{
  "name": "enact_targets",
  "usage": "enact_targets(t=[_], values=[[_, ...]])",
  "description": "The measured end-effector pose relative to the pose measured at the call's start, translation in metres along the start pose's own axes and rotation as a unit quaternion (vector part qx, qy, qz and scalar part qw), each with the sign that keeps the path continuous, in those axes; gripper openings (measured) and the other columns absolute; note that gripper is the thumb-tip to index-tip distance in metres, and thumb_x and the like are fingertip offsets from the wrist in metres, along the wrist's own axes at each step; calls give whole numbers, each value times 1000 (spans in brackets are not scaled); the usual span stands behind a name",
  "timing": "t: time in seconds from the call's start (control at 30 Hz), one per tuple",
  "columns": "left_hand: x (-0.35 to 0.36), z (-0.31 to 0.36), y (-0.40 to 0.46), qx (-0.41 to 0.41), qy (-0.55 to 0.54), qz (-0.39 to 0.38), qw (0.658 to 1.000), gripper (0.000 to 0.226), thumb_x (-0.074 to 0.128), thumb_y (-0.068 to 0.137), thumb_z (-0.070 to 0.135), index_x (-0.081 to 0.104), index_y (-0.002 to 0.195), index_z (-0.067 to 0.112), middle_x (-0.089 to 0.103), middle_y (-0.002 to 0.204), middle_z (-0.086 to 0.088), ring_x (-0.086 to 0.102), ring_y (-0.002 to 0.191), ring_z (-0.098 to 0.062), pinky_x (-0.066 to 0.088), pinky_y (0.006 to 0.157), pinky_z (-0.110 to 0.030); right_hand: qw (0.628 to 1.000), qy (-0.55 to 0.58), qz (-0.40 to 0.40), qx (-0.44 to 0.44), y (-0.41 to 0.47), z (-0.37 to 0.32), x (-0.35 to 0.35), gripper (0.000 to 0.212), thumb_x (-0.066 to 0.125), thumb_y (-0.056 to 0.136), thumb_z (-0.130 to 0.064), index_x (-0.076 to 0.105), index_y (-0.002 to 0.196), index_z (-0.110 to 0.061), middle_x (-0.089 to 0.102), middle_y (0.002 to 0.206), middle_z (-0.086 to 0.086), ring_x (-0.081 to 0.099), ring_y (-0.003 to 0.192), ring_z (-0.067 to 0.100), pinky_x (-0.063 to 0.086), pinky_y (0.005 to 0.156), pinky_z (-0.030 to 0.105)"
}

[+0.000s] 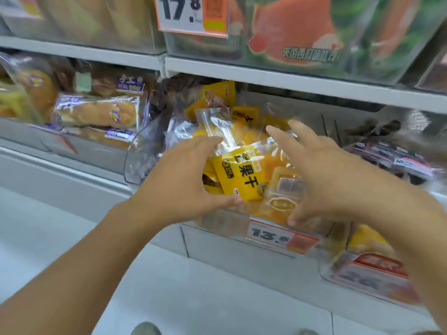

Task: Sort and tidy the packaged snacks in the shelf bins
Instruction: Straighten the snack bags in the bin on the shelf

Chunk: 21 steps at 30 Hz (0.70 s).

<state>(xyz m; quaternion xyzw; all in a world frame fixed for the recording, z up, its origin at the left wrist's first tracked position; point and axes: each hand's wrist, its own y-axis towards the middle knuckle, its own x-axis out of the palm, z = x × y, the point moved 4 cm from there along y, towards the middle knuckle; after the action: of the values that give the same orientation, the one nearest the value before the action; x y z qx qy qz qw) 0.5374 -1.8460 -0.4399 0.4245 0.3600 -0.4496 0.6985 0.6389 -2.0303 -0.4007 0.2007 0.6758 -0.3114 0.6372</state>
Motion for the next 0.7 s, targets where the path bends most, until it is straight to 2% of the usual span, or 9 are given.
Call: enact_targets(t=[0.07,0.13,0.2,0.27,0.37,0.47,0.53,0.6,0.7], values=[[-1,2,7,27,-2,-26,999,104,77,52,78,49,140,29,53,132,11,49,121,-14,51,98,-40,999,33,-33,-9,10,3,-2,151,98,42,-48,-6,152,-46,3,159,-15,29,143,28,41,109,46],[2,7,9,29,-9,-28,999,87,87,56,64,54,129,31,58,118,11,54,109,-14,51,91,-38,998,53,-22,-16,14,4,-2,139,97,38,-53,16,151,-43,29,142,-11,43,128,23,44,104,40],[7,14,9,16,-33,-25,999,68,91,62,48,54,117,32,59,102,11,55,95,-15,50,81,-35,999,39,6,-11,10,5,-4,116,96,40,-55,42,141,-36,46,125,-11,52,116,19,46,91,34],[10,21,6,17,-28,-27,999,53,91,65,42,55,102,28,57,88,10,53,85,-16,43,70,-32,999,20,26,-13,6,1,-4,92,94,47,-55,58,128,-31,57,117,-9,57,112,20,48,86,33],[11,18,2,1,-44,-15,999,46,93,62,43,60,87,22,56,76,9,53,71,-12,41,60,-31,1000,13,17,-20,1,-2,-2,82,90,58,-55,59,130,-31,52,116,-10,55,114,21,44,85,32],[11,16,-5,-35,-116,10,993,56,95,59,38,61,102,29,63,81,11,61,70,-9,52,63,-29,999,20,20,-23,4,3,-1,72,86,62,-59,64,125,-32,60,125,-6,59,110,24,45,82,32],[14,15,-6,-26,-137,3,990,52,94,61,35,63,102,31,66,81,11,63,71,-9,54,65,-28,999,24,39,-21,3,6,0,60,84,65,-60,71,114,-28,67,114,-1,63,99,27,51,81,34],[16,15,-6,4,-140,-5,990,33,92,65,34,69,87,26,69,76,6,64,69,-13,54,68,-38,997,22,65,-33,0,7,1,51,82,68,-58,74,100,-19,71,96,2,65,87,27,56,79,39],[6,13,-4,35,-198,54,978,21,88,71,28,74,86,25,73,80,5,69,75,-16,57,73,-42,988,69,124,-53,-7,13,-4,45,83,71,-50,66,73,-9,63,66,8,59,64,28,55,65,38]])
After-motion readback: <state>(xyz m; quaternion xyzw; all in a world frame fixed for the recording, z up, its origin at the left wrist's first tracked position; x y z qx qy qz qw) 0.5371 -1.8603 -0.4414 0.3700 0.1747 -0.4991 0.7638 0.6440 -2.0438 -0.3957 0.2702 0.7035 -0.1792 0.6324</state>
